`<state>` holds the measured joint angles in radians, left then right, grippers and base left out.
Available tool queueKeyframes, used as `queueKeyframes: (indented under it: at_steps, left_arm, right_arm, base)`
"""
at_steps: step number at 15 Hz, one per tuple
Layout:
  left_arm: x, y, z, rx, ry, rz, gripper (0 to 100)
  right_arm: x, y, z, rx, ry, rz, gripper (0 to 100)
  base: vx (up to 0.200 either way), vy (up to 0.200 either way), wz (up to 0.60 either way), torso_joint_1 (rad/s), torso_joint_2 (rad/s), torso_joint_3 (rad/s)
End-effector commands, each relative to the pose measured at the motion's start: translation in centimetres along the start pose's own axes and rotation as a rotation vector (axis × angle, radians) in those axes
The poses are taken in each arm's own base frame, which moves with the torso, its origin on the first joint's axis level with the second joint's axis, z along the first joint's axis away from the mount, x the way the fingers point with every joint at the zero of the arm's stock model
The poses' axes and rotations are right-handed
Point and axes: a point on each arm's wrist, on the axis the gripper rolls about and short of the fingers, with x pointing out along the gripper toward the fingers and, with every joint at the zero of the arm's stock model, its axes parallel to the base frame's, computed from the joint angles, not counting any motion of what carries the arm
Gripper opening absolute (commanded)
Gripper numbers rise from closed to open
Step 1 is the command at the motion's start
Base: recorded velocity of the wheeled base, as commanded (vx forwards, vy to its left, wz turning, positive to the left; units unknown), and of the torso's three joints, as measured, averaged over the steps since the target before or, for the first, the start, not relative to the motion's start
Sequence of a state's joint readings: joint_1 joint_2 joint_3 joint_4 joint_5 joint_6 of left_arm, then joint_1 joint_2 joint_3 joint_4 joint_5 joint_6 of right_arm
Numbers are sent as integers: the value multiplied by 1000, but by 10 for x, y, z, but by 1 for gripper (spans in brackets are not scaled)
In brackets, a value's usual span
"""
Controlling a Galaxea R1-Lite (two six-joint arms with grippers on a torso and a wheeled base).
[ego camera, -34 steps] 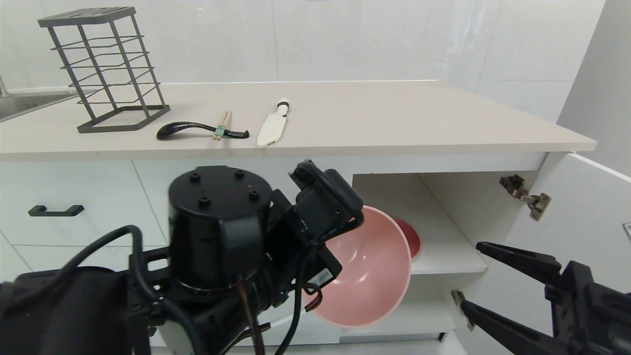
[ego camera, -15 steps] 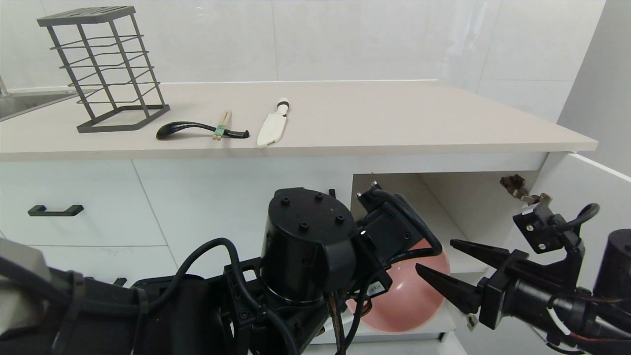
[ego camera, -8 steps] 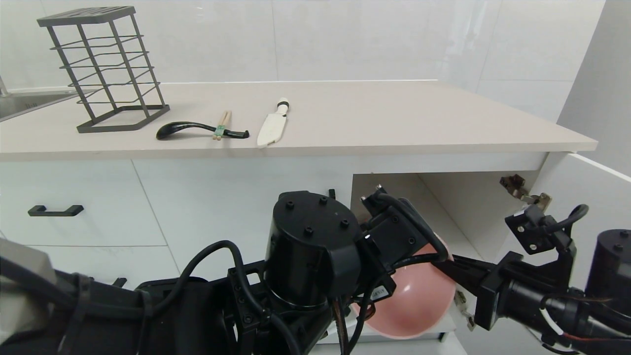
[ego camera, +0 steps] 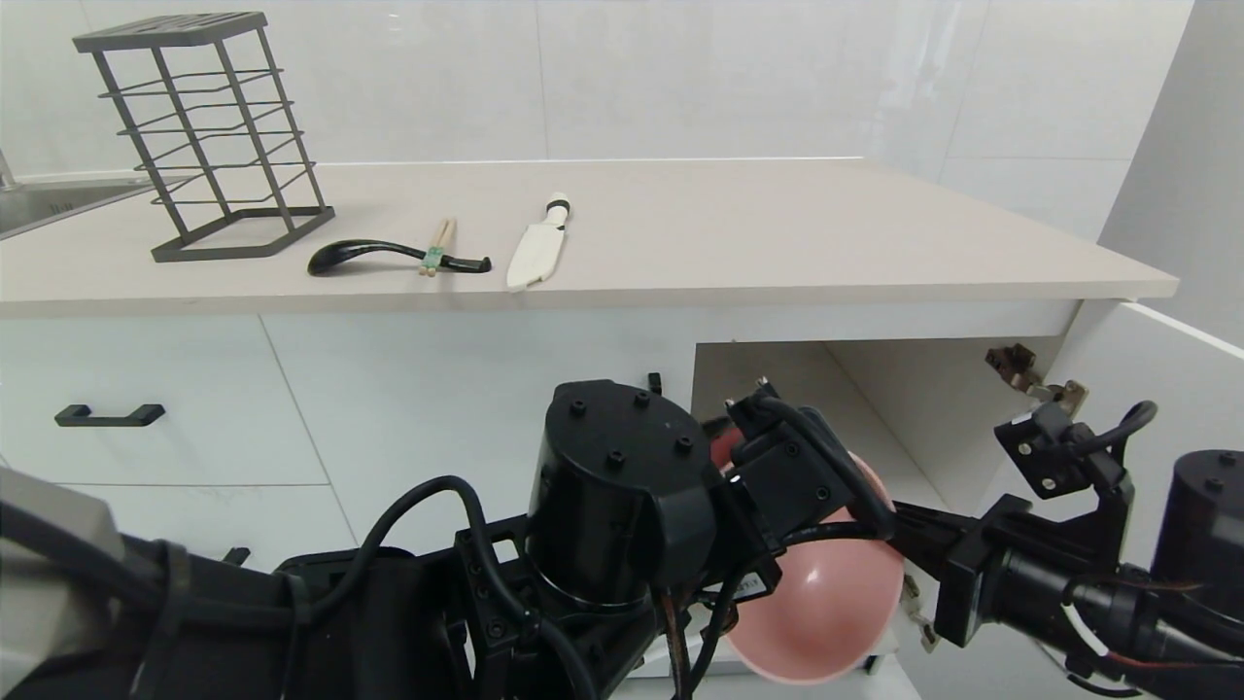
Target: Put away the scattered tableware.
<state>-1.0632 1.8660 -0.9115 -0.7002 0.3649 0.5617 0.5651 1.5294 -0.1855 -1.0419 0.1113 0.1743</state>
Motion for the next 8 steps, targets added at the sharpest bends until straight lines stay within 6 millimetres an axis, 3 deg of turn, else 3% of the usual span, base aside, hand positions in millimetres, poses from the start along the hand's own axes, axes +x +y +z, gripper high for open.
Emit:
queueKeyframes:
  at_steps: [1, 5, 8]
  left_arm:
    - [0, 1, 1, -4, -8, 2, 100]
    - [0, 10, 4, -32, -48, 47, 100]
    - [-7, 18, 8, -49, -68, 64, 100]
  right_arm:
    - [3, -2, -3, 5, 22, -10, 0]
    - [16, -20, -14, 39, 88, -84, 0]
    - [31, -46, -24, 77, 105, -170, 0]
  base:
    - [0, 0, 0, 0, 0, 0]
    - [0, 0, 0, 0, 0, 0]
    - [0, 0, 0, 0, 0, 0]
